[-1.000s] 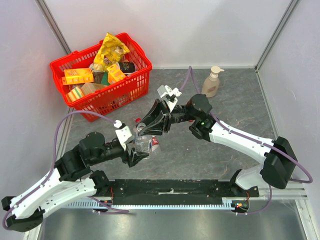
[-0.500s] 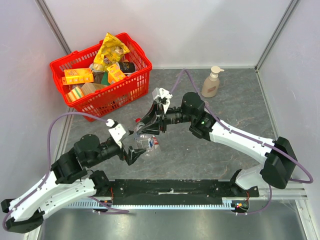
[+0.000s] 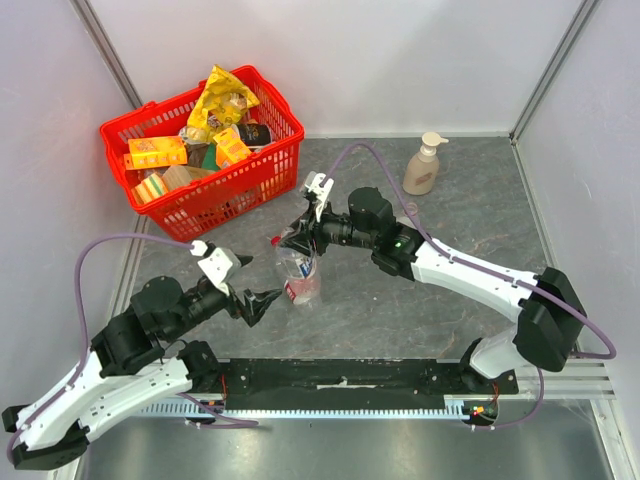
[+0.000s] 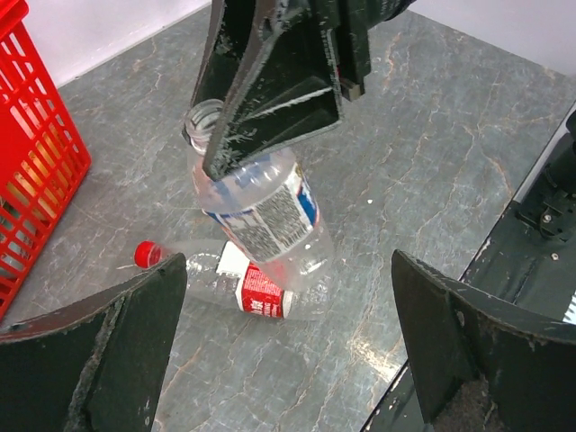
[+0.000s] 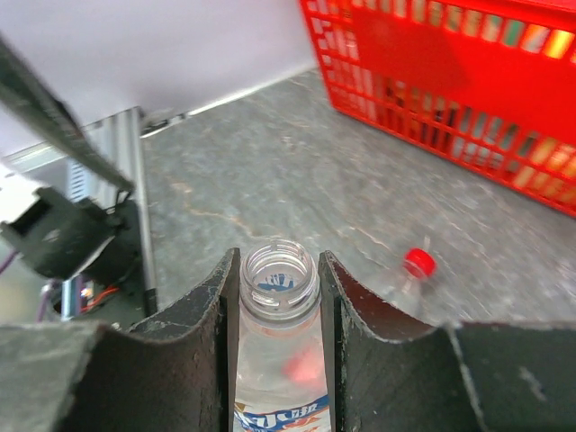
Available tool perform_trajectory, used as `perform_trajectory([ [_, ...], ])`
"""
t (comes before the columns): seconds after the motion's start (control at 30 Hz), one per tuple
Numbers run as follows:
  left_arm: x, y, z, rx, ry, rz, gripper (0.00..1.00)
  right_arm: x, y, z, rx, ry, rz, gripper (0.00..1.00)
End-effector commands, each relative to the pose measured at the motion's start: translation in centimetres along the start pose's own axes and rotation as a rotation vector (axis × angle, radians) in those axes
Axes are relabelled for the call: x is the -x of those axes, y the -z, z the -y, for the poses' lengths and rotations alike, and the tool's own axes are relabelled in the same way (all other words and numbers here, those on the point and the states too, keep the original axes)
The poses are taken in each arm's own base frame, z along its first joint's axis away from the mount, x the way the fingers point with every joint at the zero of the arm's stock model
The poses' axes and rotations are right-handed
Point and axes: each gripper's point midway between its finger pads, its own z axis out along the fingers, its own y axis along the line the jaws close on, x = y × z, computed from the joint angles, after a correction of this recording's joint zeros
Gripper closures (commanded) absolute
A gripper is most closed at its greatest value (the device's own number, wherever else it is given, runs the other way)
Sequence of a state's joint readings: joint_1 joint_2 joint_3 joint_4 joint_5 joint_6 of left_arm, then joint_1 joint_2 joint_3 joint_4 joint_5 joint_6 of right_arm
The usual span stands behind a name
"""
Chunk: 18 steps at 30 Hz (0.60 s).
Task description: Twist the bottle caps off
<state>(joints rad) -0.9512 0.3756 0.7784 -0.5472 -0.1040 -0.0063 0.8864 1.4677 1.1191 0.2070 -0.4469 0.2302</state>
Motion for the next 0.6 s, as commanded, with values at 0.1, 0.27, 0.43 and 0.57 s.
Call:
perform_trajectory([
  [0.1,-0.2,-0.8,0.0,0.010,0.010,-0.013,0.00,1.2,1.2,5.9,-0.344,0.023,0.055,1.00],
  [0.27,-0.5,-1.1,0.0,0.010,0.007,-0.030,0.00,1.1,2.7,8.7,-0.446,-0.022,0.109,1.00],
  [0.43,-0.8,-1.2,0.1,0.006,0.004,-0.042,0.00,1.1,4.8,11.8,-0.500,-0.077,0.162,1.00],
  [0.57,-0.8,-1.3,0.2,-0.001,0.001,-0.047,0.00,1.7,6.3,13.8,-0.539,-0.084,0.218,1.00],
])
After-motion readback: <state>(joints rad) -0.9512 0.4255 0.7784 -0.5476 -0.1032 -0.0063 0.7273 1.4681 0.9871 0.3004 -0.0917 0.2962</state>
